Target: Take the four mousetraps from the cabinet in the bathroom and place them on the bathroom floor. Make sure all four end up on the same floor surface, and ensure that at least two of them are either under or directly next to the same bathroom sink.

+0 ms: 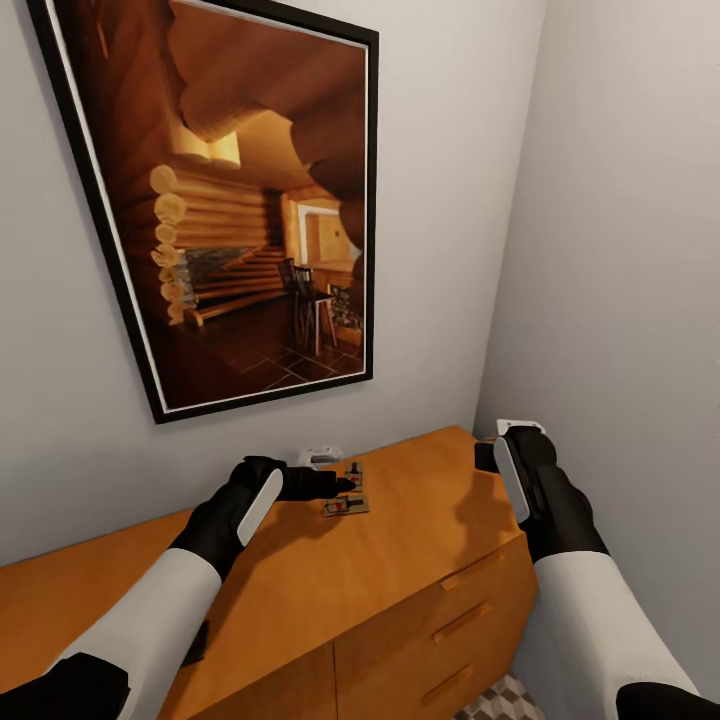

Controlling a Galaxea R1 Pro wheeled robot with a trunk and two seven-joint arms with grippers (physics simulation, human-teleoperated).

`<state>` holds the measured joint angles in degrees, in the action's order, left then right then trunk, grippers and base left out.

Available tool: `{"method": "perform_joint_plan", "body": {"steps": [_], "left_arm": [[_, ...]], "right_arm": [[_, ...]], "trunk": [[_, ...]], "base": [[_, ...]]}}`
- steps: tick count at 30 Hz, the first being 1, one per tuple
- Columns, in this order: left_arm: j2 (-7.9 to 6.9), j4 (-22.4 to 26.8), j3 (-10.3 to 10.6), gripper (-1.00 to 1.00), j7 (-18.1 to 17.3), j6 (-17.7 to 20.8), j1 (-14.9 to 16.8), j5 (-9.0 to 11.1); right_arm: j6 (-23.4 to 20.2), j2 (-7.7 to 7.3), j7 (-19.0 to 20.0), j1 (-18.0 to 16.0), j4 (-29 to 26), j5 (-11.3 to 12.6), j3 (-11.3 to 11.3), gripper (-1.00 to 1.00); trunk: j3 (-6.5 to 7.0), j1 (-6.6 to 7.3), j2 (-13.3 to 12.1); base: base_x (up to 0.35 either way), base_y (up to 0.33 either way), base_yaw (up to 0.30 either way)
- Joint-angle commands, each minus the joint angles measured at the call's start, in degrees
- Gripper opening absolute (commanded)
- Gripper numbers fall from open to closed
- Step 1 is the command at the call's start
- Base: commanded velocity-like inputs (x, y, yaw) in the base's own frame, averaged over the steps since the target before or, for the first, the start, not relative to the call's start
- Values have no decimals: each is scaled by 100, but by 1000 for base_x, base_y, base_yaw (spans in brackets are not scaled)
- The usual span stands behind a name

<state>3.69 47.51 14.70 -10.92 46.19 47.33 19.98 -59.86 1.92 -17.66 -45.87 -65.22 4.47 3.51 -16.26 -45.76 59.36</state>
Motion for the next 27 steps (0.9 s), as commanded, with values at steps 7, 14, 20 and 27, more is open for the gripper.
{"method": "perform_joint_plan", "body": {"steps": [7, 14, 20, 27], "left_arm": [[0, 7, -2, 100, -22, 21, 4, -21], [4, 12, 2, 100, -16, 21, 4, -21], [27, 12, 6, 100, -15, 21, 4, -24], [34, 12, 7, 100, -11, 21, 4, -26]], "right_arm": [[-14, 59, -32, -2, 72, 59, -43, -100], [443, 289, -38, -2, 858, 1, -282, -100], [816, 442, -28, -3, 1200, -1, -621, -100], [886, 476, -19, -1, 1250, 8, -689, -100]], "trunk": [[-8, -1, 5], [-8, -1, 5], [-8, -1, 5], [-8, -1, 5]], "base": [[0, 0, 0], [0, 0, 0], [0, 0, 0], [0, 0, 0]]}}
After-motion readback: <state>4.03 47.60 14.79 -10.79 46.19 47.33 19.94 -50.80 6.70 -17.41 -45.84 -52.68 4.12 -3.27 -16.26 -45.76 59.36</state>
